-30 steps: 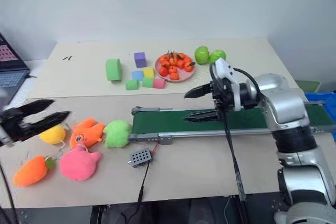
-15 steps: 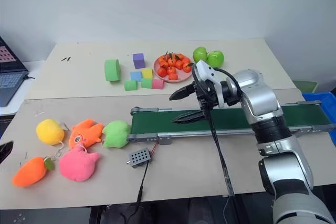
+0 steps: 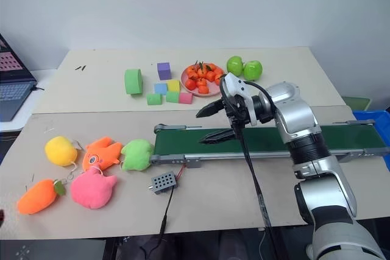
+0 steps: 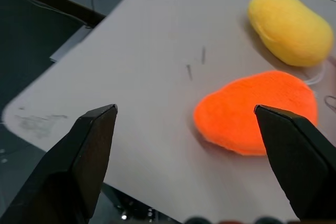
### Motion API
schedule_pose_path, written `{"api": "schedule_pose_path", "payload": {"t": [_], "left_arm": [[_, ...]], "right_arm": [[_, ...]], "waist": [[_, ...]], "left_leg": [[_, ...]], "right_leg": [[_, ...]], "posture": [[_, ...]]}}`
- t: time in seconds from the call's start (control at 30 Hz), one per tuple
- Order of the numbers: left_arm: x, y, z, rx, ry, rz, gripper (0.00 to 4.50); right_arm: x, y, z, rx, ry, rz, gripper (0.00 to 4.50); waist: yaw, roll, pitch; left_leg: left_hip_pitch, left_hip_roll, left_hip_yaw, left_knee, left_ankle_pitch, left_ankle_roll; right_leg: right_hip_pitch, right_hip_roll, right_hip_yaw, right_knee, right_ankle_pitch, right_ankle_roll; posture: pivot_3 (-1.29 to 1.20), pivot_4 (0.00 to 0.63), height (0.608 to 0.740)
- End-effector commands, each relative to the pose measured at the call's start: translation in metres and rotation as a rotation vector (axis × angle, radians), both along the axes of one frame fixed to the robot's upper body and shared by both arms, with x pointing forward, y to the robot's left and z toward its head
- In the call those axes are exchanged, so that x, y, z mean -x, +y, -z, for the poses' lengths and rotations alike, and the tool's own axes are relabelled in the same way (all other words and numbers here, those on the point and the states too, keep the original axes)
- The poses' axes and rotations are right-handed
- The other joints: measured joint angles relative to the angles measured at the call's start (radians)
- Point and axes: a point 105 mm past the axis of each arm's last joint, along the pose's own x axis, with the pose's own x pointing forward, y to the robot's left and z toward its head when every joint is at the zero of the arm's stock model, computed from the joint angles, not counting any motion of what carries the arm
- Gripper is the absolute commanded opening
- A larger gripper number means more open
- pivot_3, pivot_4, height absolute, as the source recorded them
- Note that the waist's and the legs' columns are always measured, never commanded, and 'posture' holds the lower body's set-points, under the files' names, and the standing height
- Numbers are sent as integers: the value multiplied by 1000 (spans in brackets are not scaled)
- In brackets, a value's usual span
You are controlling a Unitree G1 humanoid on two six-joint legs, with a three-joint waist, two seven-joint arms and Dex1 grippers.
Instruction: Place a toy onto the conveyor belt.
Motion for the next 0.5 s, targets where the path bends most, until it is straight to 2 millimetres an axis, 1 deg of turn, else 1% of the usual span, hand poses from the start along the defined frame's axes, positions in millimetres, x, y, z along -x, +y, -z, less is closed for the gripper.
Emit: {"api": "schedule_pose_path", "payload": {"t": [0.03, 0.07, 0.1, 0.13, 0.17, 0.23, 0.3, 0.4, 0.5], "left_arm": [[-3, -1, -15, 251, -220, -19, 4457], [-2, 0, -14, 343, -259, -38, 4457], [3, 0, -5, 429, -243, -59, 4457], [7, 0, 2, 478, -219, -75, 4457], [11, 3, 3, 520, -241, -98, 4457], [24, 14, -4, 678, -382, -147, 4457], [32, 16, -6, 757, -426, -151, 4457], [38, 19, 10, 873, -426, -203, 4457], [37, 27, 22, 948, -463, -295, 4457]], "right_arm": [[1, -5, -13, -6, -57, 7, 4500], [0, -7, -13, -2, -58, 15, 4500], [0, -9, -13, 6, -61, 25, 4500], [-1, -11, -13, 10, -63, 31, 4500], [-2, -14, -13, 17, -66, 40, 4500], [-6, -23, -14, 36, -78, 77, 4500], [-8, -27, -14, 50, -86, 93, 4500], [-7, -28, -16, 48, -90, 95, 4500], [-6, -29, -18, 46, -91, 98, 4500]], "waist": [[0, 0, 0], [0, 0, 0], [-1, 0, 0], [-2, 0, 0], [-3, 0, 0], [-11, 0, 0], [-12, -1, 0], [-12, 0, 0], [-10, 0, 0]], "left_leg": [[0, 0, 0, 0, 0, 0], [0, 0, 0, 0, 0, 0], [0, 1, 0, 0, 0, 0], [1, 1, 0, 0, 0, 0], [1, 1, 0, 0, -1, 0], [2, 1, 1, 0, -2, 0], [2, 2, 1, 0, -2, -1], [5, 3, 3, 0, -3, -1], [9, 5, 4, -2, -6, 3]], "right_leg": [[0, 0, -1, 0, 0, 0], [0, 0, -1, 0, 0, 0], [-1, 0, -1, 1, 0, 0], [0, 0, -1, 0, 0, 0], [0, 0, -2, 1, 0, 0], [0, 0, -2, 1, 0, 0], [-1, 2, -2, 1, 0, 0], [1, 3, -2, 1, -1, -1], [3, 4, -1, 1, -1, -3]], "posture": [[0, 150, 739], [0, 150, 739], [0, 150, 739], [0, 150, 739], [0, 150, 739], [0, 150, 739], [0, 150, 739], [0, 150, 739], [0, 150, 739]]}}
